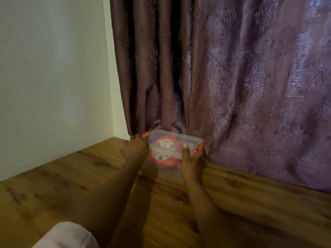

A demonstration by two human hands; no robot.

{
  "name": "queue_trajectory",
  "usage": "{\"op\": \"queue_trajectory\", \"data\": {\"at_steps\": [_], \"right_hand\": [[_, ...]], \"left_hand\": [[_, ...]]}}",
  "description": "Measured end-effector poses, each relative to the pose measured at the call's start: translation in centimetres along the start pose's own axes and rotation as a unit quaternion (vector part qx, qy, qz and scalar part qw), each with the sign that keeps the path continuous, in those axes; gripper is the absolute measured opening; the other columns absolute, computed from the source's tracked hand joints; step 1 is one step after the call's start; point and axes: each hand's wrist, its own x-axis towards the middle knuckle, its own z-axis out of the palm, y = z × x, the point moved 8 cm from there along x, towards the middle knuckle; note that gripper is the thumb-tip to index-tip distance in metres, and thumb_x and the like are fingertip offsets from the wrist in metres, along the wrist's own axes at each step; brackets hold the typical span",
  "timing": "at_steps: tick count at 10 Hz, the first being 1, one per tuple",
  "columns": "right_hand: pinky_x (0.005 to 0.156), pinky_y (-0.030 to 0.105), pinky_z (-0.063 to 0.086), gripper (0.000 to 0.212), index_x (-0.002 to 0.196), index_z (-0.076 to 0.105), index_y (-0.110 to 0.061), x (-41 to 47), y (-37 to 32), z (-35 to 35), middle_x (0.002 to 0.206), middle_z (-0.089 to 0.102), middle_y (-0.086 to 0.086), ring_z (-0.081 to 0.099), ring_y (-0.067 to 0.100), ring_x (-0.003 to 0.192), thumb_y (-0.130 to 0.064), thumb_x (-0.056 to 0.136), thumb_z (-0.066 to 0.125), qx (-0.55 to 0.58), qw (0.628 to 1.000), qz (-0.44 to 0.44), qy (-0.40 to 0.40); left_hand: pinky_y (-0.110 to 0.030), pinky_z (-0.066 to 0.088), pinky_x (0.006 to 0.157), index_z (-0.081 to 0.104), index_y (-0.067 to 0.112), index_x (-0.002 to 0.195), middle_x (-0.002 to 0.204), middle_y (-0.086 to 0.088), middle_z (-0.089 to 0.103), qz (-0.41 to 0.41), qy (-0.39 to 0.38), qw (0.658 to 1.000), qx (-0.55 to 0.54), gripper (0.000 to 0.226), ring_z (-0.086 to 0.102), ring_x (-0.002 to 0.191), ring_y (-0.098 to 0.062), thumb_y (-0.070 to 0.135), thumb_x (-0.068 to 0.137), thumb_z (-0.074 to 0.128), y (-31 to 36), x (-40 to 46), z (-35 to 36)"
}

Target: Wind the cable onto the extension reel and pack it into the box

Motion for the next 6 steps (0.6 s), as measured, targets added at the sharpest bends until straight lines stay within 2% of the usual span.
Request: {"op": "queue_trajectory", "data": {"at_steps": [1, 2, 3, 4, 5, 6], "right_hand": [[0.114, 0.043, 0.029, 0.082, 0.152, 0.000, -0.022, -0.1, 0.5, 0.6, 0.159, 0.014, 0.007, 0.024, 0.025, 0.143, -0.045, 0.092, 0.051, -0.003, 0.999, -0.008, -0.040], [0.114, 0.047, 0.030, 0.089, 0.152, -0.004, -0.026, -0.3, 0.5, 0.8, 0.160, 0.011, 0.006, 0.024, 0.024, 0.143, -0.052, 0.087, 0.052, 0.027, 0.998, 0.001, -0.062], [0.114, 0.049, 0.028, 0.095, 0.151, -0.004, -0.030, -1.0, 1.3, 0.3, 0.160, 0.008, 0.005, 0.020, 0.024, 0.144, -0.063, 0.080, 0.050, 0.027, 0.997, 0.015, -0.075], [0.114, 0.055, 0.023, 0.092, 0.151, -0.003, -0.029, -1.1, 2.5, -1.3, 0.161, 0.006, 0.007, 0.014, 0.030, 0.146, -0.072, 0.080, 0.037, -0.057, 0.994, 0.062, -0.072], [0.112, 0.055, 0.028, 0.084, 0.150, -0.004, -0.033, -1.1, 0.9, -2.9, 0.158, 0.021, 0.008, 0.027, 0.031, 0.141, -0.071, 0.084, 0.031, -0.081, 0.994, 0.027, -0.067], [0.110, 0.052, 0.031, 0.085, 0.151, 0.004, -0.027, -2.0, -2.6, -4.3, 0.158, 0.021, 0.009, 0.029, 0.032, 0.140, -0.073, 0.082, 0.023, -0.200, 0.977, -0.045, -0.063]], "left_hand": [[-0.048, 0.045, 0.090, 0.051, 0.008, 0.115, 0.118, -0.021, 0.058, 0.017, -0.001, 0.999, -0.051, 0.047, 0.054, 0.107, -0.040, 0.041, 0.099, 0.022, 0.3, 0.2, 0.3], [-0.048, 0.041, 0.092, 0.045, 0.005, 0.124, 0.127, -0.023, 0.050, 0.032, 0.000, 0.992, -0.118, 0.052, 0.049, 0.114, -0.042, 0.044, 0.099, 0.021, 0.0, -0.3, 0.4], [-0.049, 0.035, 0.100, 0.023, 0.003, 0.144, 0.146, -0.026, 0.030, 0.047, -0.028, 0.991, -0.121, 0.064, 0.038, 0.128, -0.042, 0.047, 0.098, 0.022, -0.2, -1.0, 0.4], [-0.049, 0.031, 0.105, 0.011, 0.009, 0.148, 0.153, -0.022, 0.017, 0.056, -0.055, 0.990, -0.120, 0.068, 0.028, 0.136, -0.040, 0.050, 0.097, 0.025, -1.0, -2.5, 0.1], [-0.051, 0.030, 0.109, 0.014, 0.016, 0.148, 0.155, -0.017, 0.015, 0.085, -0.061, 0.993, -0.054, 0.060, 0.021, 0.139, -0.040, 0.046, 0.098, 0.026, -2.4, -3.6, -1.3], [-0.048, 0.024, 0.112, 0.011, 0.012, 0.149, 0.157, -0.017, 0.008, 0.116, -0.038, 0.992, -0.031, 0.067, 0.011, 0.143, -0.034, 0.051, 0.097, 0.023, -3.6, -4.5, -4.1]]}}
